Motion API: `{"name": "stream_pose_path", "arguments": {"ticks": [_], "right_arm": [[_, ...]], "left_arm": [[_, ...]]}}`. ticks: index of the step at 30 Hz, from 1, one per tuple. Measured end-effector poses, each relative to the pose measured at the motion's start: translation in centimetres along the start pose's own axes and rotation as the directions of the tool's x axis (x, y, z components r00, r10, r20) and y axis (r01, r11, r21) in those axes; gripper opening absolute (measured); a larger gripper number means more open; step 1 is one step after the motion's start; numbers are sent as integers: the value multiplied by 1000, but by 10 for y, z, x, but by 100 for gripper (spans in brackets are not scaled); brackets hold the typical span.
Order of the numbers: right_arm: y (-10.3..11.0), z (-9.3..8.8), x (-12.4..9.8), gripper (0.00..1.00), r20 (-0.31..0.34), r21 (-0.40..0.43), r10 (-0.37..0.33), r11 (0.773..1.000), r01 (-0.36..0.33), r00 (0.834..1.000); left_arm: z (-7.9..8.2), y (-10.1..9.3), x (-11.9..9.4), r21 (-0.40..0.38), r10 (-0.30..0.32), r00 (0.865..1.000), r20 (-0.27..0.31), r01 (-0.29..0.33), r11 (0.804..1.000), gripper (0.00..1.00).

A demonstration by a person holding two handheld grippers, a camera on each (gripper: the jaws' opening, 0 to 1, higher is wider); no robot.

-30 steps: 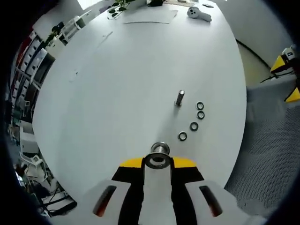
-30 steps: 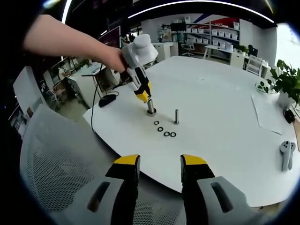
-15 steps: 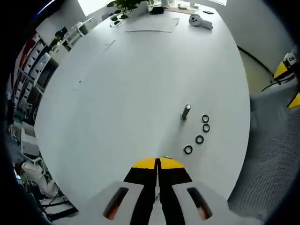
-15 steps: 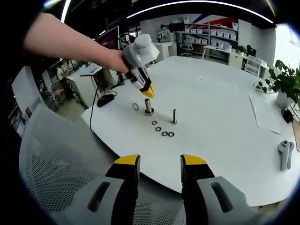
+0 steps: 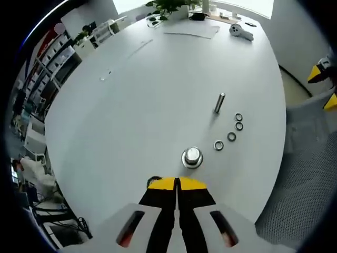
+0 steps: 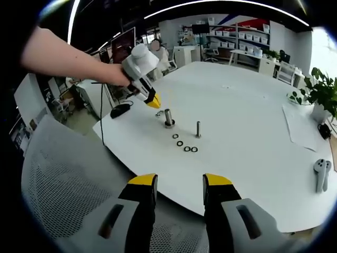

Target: Place the washer onto the threaded stud by aligning its center hole with the stud, sliding it down to the base, and recovering from edge contact or off-axis alignment until the washer reaches the visible bottom stop.

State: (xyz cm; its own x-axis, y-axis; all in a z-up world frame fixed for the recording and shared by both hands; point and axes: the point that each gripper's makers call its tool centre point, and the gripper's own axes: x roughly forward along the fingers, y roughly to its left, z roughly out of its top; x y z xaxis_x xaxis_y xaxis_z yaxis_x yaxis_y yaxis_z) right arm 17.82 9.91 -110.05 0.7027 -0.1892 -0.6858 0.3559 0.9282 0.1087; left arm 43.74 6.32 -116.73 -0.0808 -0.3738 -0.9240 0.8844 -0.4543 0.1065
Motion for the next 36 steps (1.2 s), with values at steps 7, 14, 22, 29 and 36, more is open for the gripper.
{"name": "stream_pose_path", "arguments": {"ticks": [7, 14, 22, 29, 36], "right_arm": [[1, -1, 1, 37, -4, -2, 2, 1000, -2, 1000], [0, -2, -1, 37, -6, -2, -2, 1000, 2, 1000], [0, -2, 0, 37, -9, -3, -7, 1000, 7, 1000], [-2, -4, 1, 37, -17, -1, -9, 1000, 9, 1000], [-1, -5, 0, 37, -25, 0, -10, 1000, 10, 1000]], "left_arm": [[-7, 2, -3, -18, 13, 1000, -10, -13, 1000, 0], [-24, 12, -3, -49, 36, 998, -42, -38, 998, 0], [-37, 21, 9, -90, 41, 997, -65, -47, 995, 0], [-45, 32, 18, -151, 36, 996, -77, -48, 987, 0], [-43, 41, 32, -199, 28, 997, -67, -41, 979, 8]]}}
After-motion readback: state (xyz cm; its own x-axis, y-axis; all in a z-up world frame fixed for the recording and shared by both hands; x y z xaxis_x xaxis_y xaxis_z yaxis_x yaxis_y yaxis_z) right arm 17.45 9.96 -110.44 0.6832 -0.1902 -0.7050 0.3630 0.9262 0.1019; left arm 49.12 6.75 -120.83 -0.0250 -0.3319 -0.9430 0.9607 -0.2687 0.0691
